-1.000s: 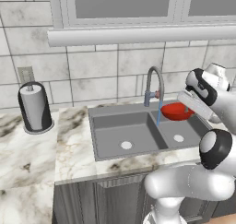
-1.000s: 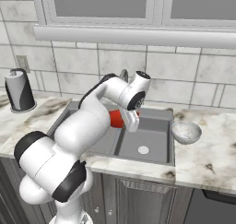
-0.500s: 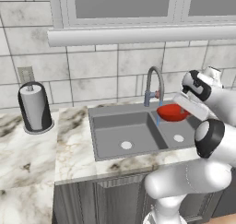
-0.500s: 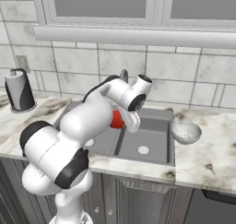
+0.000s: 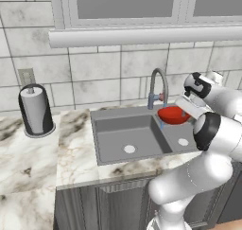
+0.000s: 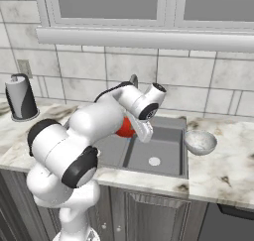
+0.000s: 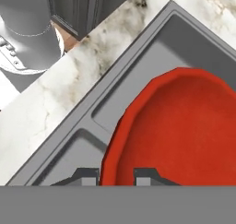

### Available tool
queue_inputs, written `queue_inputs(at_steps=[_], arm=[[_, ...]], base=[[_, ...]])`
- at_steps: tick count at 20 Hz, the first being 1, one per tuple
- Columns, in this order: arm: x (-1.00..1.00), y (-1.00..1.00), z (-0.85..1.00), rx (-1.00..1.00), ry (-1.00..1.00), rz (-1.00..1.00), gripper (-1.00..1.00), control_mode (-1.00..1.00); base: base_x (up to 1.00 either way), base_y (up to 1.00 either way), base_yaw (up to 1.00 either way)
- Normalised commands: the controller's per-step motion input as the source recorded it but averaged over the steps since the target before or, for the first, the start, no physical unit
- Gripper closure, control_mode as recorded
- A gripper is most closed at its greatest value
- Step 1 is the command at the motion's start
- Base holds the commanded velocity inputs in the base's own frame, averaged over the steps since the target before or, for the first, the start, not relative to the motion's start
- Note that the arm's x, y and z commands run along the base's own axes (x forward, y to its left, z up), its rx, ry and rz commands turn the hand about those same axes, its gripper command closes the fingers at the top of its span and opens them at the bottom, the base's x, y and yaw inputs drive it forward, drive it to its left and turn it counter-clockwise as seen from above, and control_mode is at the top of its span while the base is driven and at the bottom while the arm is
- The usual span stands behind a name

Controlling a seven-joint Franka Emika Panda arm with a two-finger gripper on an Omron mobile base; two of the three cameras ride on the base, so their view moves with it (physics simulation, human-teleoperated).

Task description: Rinse each bowl for a few seconds and place them down in the sink or on the counter.

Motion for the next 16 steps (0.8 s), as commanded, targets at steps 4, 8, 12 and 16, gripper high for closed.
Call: queue_inputs(at_steps=[4,8,12,16], arm=[[0.2,0.0,-0.11,0.05,-0.04,0.06,1.0,-1.0],[0.21,0.0,-0.13,0.05,-0.03,0.06,1.0,-1.0],[0.18,-0.02,-0.1,0.05,-0.03,0.05,1.0,-1.0],[-0.01,-0.13,0.0,0.04,-0.03,0.04,1.0,-1.0]], base=[[0.0,0.0,0.0],[0.0,0.0,0.0],[0.0,0.0,0.0],[0.0,0.0,0.0]])
